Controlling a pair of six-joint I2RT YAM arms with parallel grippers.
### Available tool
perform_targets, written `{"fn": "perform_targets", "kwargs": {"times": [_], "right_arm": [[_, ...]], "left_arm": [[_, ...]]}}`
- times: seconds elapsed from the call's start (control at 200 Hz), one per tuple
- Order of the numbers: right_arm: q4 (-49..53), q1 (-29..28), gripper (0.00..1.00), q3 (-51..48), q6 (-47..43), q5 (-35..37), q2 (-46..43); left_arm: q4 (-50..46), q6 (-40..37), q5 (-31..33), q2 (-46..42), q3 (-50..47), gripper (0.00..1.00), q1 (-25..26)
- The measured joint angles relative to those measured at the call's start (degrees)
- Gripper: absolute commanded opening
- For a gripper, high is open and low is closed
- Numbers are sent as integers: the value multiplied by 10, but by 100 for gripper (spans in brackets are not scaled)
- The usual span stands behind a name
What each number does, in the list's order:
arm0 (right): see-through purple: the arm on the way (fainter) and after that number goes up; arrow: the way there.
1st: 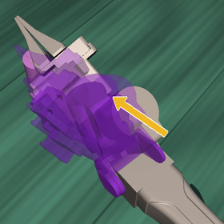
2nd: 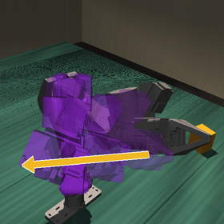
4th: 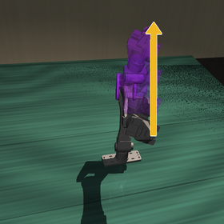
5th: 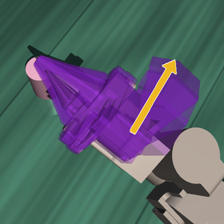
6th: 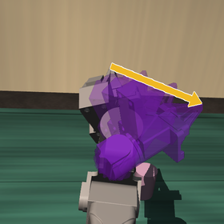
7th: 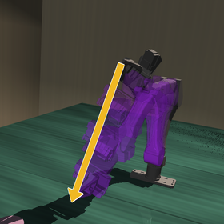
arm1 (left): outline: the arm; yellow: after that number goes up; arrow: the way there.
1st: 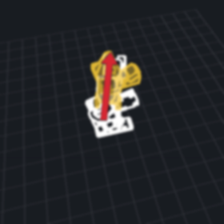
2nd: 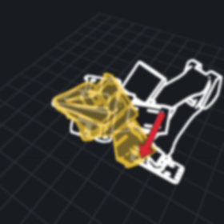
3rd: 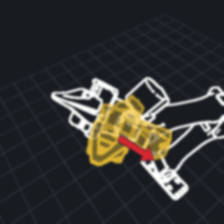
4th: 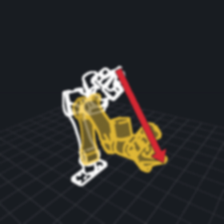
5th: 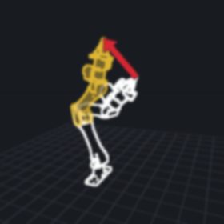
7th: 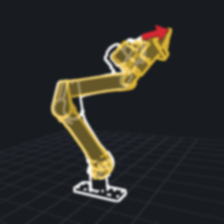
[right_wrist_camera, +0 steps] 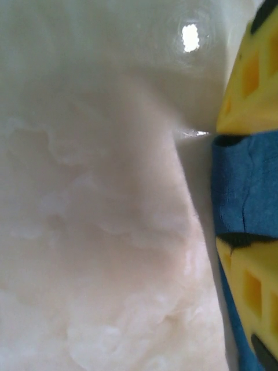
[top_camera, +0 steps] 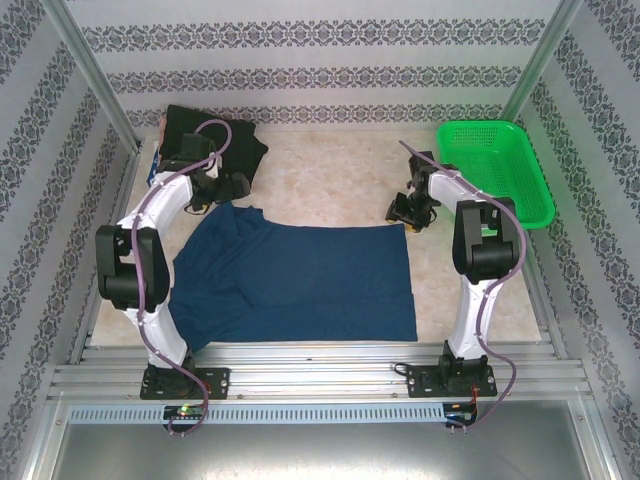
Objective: Fold and stack the t-shirts
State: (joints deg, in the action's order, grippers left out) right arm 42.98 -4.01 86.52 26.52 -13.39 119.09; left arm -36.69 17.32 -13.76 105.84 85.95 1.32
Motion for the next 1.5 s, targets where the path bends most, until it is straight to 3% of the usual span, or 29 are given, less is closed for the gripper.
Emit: {"fn": "perform_targets", "kwargs": {"times": [0.135,0.29,0.575,0.779,1.274,1.499], "right_arm": [[-5,0,15,0,5,-5,5],[-7,0,7,0,10,-9,5],[-13,0,6,-9,9,-11,3],[-12,0,6,-17,9,-10,-2],[-10,0,6,-17,5,-10,-5],[-10,0,6,-16,5,-10,-5]], "left_arm": [[3,-24,10,24,12,96,-3],[4,-50,19,42,13,91,-12],[22,-121,14,87,38,60,-28],[14,-159,3,144,85,58,-28],[-40,-208,-9,175,123,54,-24],[-56,-233,-22,175,122,45,-20]]}}
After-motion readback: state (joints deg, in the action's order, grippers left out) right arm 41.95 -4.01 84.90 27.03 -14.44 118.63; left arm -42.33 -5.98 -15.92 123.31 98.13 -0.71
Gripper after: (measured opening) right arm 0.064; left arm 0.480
